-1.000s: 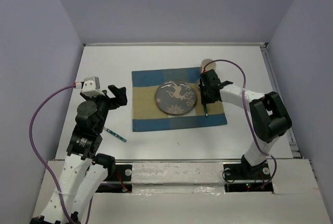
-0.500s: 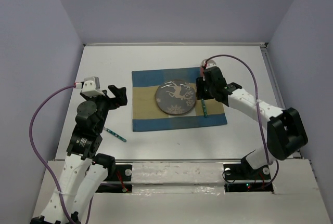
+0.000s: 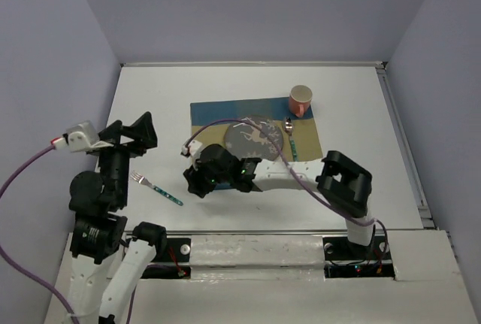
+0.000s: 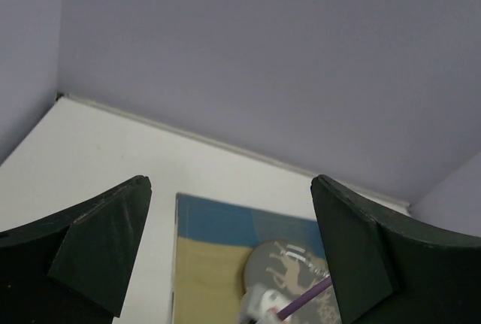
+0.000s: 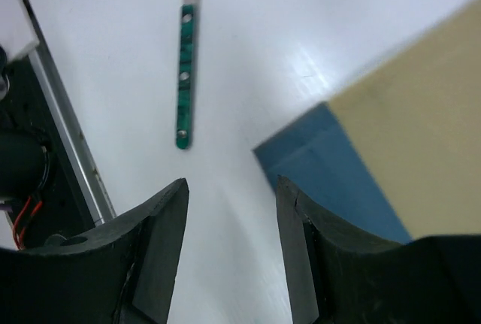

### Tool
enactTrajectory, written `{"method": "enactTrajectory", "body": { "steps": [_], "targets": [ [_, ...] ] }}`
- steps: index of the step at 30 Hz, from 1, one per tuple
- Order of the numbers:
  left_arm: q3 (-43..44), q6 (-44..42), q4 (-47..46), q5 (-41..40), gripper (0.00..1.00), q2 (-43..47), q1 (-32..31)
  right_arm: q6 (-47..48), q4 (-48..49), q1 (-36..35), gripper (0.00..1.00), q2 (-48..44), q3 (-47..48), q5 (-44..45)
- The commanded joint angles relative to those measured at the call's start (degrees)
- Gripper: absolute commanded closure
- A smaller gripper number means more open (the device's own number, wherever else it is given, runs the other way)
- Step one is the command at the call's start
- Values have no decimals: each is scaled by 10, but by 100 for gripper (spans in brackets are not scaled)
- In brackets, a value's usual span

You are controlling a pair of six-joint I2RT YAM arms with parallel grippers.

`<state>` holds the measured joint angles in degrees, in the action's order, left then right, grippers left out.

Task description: Set the dinner table for one person

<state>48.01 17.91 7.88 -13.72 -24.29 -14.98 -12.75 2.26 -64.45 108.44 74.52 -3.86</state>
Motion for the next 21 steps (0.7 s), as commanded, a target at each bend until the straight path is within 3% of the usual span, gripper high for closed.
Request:
{"method": "enactTrajectory", "body": {
  "steps": [1,5,17,19,21],
  "targets": [
    [54,5,-18,-42,1,20,2,59,38,-45,44,55,97,3],
    [68,-3,-13,-46,1,15,1,88,-5,-82,44,134,159,35],
    [67,-2,-16,-26,1,17,1,113,-44,-118,49,237,246,130],
    [65,-2,-16,-24,1,18,0,115,-45,-118,53,245,255,144],
    [60,-3,-16,-23,1,20,0,117,-45,-130,67,256,261,152]
  ]
}}
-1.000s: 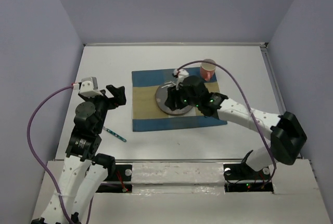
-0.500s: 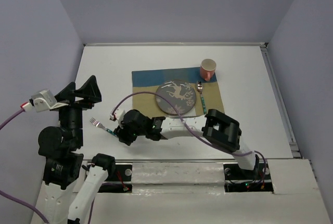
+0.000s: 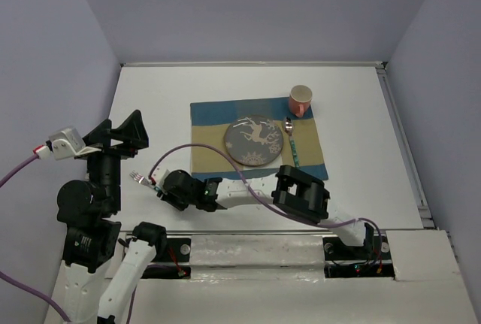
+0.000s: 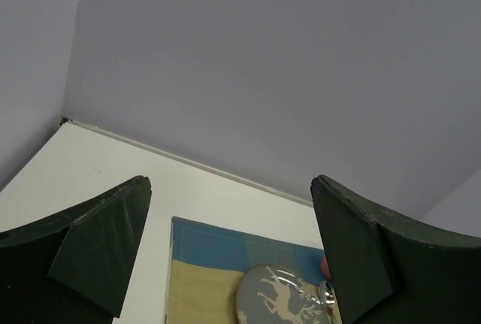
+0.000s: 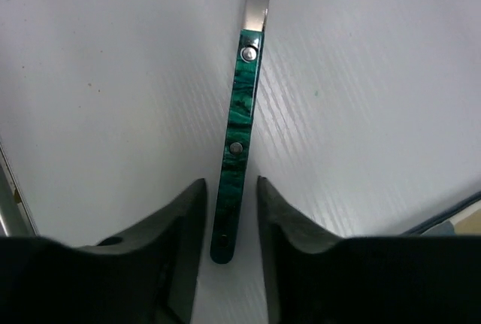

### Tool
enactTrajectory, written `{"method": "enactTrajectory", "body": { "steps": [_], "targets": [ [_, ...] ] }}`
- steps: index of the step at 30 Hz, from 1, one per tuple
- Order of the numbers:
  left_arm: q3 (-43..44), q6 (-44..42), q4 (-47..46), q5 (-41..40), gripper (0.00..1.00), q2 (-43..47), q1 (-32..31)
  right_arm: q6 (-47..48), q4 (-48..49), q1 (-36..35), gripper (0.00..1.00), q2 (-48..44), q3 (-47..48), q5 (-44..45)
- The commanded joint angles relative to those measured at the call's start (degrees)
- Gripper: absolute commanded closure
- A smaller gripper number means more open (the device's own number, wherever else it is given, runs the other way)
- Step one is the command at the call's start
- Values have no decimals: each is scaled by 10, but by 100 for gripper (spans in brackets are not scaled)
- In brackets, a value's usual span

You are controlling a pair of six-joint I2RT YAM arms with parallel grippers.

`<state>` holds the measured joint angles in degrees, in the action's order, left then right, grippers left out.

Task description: Set the dinner table for one person

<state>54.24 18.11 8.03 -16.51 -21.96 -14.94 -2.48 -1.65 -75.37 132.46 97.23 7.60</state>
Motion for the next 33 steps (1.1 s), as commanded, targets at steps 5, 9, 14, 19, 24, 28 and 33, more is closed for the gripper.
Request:
{"method": "enactTrajectory", "body": {
  "steps": [5,9,14,19,24,28,33],
  "targets": [
    [-3,-11,-20,4,1,-2,-3,0,1,-27,100,24,50,85],
    [0,-23,-14,9,1,-12,-4,-56,36,-27,100,-15,43,172],
    [-9,-24,-7,20,1,-11,-4,-139,116,-11,100,-98,-20,231],
    [-29,-26,6,28,1,-5,-8,-211,140,7,100,-169,-119,299],
    [-90,-13,4,64,1,-4,-14,-317,105,50,100,-203,-193,342],
    [-124,-9,-8,74,1,-5,-24,-410,57,78,100,-200,-206,349],
    [-156,-6,-22,71,1,-3,-46,-448,0,83,100,-180,-190,380]
  ]
}}
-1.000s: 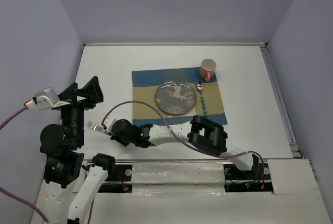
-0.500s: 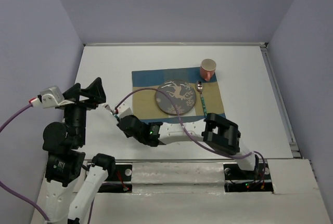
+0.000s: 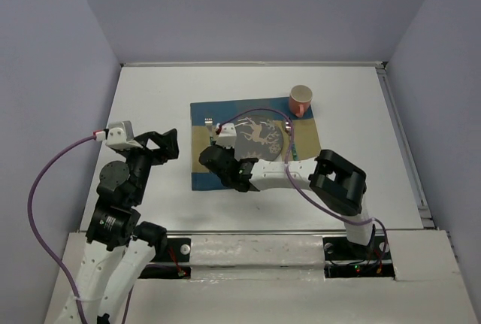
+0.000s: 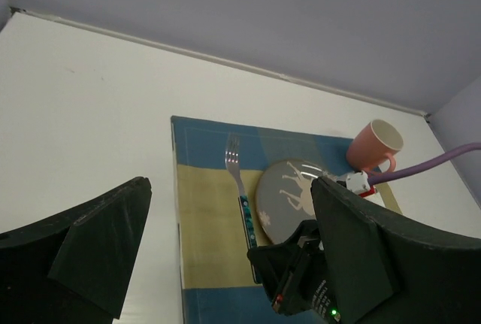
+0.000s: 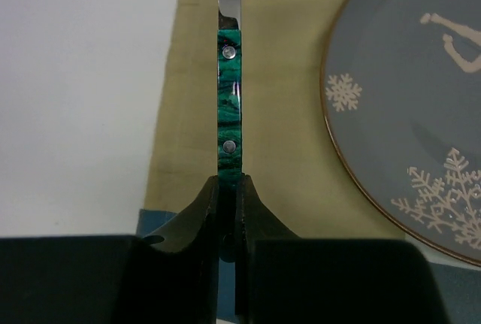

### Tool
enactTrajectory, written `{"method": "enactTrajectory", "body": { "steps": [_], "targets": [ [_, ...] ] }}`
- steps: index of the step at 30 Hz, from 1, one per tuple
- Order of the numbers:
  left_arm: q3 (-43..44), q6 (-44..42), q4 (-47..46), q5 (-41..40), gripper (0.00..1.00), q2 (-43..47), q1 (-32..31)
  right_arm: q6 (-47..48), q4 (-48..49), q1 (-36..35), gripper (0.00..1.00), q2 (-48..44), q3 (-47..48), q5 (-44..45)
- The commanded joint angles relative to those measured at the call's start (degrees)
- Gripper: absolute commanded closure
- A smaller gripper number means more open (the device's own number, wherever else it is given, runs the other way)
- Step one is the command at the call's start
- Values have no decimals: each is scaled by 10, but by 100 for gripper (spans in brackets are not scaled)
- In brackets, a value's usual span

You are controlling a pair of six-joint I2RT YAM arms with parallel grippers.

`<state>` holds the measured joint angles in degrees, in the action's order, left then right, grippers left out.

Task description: Set the dinner table for one person

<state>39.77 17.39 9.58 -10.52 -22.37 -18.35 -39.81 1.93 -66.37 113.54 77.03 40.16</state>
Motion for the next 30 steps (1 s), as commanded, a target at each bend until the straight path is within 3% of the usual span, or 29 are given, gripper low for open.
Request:
{"method": "enactTrajectory", "body": {
  "steps": [1,30],
  "targets": [
    [-14,-1,-40,11,1,2,-17,-80,-42,-7,100,13,13,55],
    [-20,-3,-49,16,1,-4,-27,-24,-71,26,100,107,99,4]
  ]
}}
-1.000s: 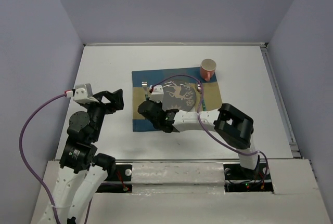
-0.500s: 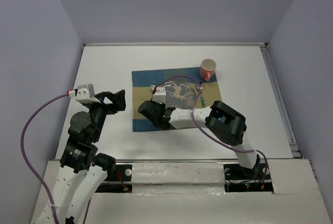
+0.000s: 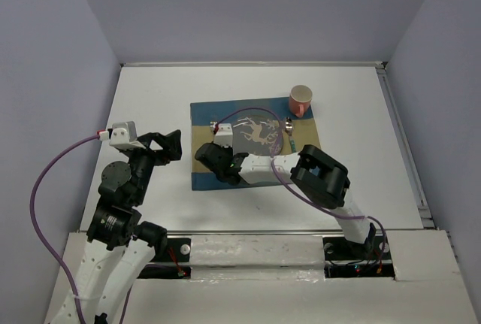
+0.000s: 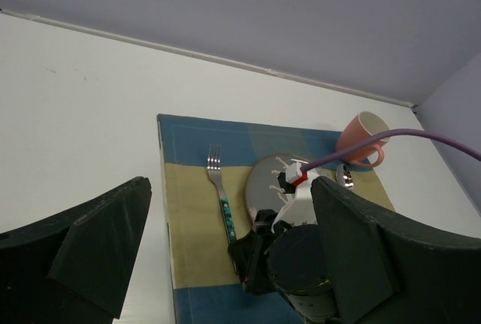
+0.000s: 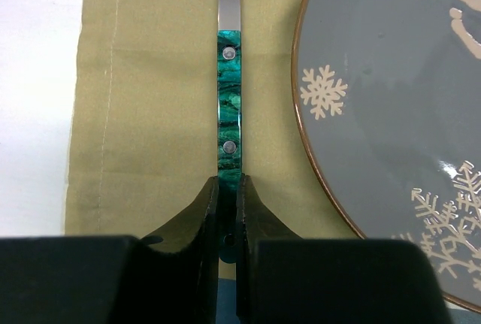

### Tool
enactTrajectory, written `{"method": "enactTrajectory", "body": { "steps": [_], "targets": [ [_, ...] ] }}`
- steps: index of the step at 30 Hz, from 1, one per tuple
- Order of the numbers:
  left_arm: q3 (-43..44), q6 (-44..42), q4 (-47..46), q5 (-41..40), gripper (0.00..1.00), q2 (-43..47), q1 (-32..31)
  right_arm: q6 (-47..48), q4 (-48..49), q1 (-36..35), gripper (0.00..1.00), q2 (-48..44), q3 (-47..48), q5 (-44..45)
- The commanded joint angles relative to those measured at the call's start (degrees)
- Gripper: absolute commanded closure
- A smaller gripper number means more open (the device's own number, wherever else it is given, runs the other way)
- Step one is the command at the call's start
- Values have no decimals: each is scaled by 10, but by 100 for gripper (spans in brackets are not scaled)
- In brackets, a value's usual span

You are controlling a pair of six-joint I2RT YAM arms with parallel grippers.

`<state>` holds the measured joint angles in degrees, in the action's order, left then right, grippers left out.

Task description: Set the dinner table for one person

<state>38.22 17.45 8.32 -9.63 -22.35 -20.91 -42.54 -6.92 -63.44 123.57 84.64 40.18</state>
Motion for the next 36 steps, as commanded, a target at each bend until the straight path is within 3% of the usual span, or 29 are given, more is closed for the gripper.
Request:
{"method": "enactTrajectory", "body": {
  "steps": [1,8,13,15,17,24,33,36],
  "targets": [
    [-4,-4,-37,7,1,-4,-2,4,16,-3,100,6,22,4],
    [-4,-5,-37,7,1,-3,-2,-6,11,-3,100,6,18,-7],
    [-4,-4,-37,6,1,-4,-2,9,4,-3,73,11,25,-17],
    [-4,-3,-37,6,1,-3,-1,4,2,-3,72,11,28,-23],
    [-4,-3,-37,5,1,-3,-1,4,1,-3,65,8,25,-25],
    [-2,-8,-37,0,1,-1,0,20,1,-9,32,-37,4,-20],
    [25,-8,-19,-74,1,38,-1,119,49,-39,5,-230,-61,-16],
    [52,-8,-13,-73,1,47,0,155,63,-39,0,-316,-111,-12]
  ]
}}
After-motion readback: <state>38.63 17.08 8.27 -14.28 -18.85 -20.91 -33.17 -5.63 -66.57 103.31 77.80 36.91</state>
